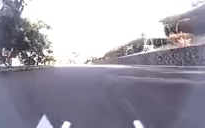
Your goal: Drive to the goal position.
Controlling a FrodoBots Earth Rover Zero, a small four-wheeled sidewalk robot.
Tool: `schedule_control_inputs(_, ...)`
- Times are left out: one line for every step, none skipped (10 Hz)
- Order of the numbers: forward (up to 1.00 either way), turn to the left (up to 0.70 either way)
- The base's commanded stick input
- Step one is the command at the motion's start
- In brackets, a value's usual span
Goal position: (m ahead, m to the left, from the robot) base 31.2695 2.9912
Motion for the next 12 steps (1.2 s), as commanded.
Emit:
schedule_control_inputs(0.69, 0.05)
schedule_control_inputs(0.69, 0.05)
schedule_control_inputs(0.69, 0.05)
schedule_control_inputs(0.69, 0.05)
schedule_control_inputs(0.69, 0.05)
schedule_control_inputs(0.69, 0.05)
schedule_control_inputs(0.69, 0.05)
schedule_control_inputs(0.69, 0.05)
schedule_control_inputs(0.69, 0.05)
schedule_control_inputs(0.69, 0.05)
schedule_control_inputs(0.69, 0.05)
schedule_control_inputs(0.69, 0.05)
